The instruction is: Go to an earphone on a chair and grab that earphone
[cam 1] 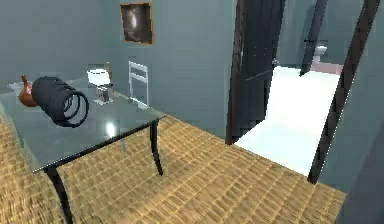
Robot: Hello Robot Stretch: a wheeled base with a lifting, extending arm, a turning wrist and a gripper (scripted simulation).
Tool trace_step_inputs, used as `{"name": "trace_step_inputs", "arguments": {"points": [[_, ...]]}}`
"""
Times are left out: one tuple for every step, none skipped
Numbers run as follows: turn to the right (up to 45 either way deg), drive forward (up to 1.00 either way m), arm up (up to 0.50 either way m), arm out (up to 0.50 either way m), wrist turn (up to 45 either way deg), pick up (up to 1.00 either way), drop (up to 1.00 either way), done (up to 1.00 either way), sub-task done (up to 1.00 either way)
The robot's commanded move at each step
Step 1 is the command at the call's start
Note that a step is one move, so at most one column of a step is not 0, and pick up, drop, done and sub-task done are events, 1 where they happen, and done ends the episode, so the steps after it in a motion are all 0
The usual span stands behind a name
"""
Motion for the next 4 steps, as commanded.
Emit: {"name": "trace_step_inputs", "arguments": {"points": [[0.0, 1.00, 0.00, 0.00, 0.0, 0.00, 0.00, 0.00, 0.00], [6.0, 0.00, 0.00, 0.00, 0.0, 0.00, 0.00, 0.00, 0.00], [0.0, 0.35, 0.00, 0.00, 0.0, 0.00, 0.00, 0.00, 0.00], [0.0, 0.55, 0.00, 0.00, 0.0, 0.00, 0.00, 0.00, 0.00]]}}
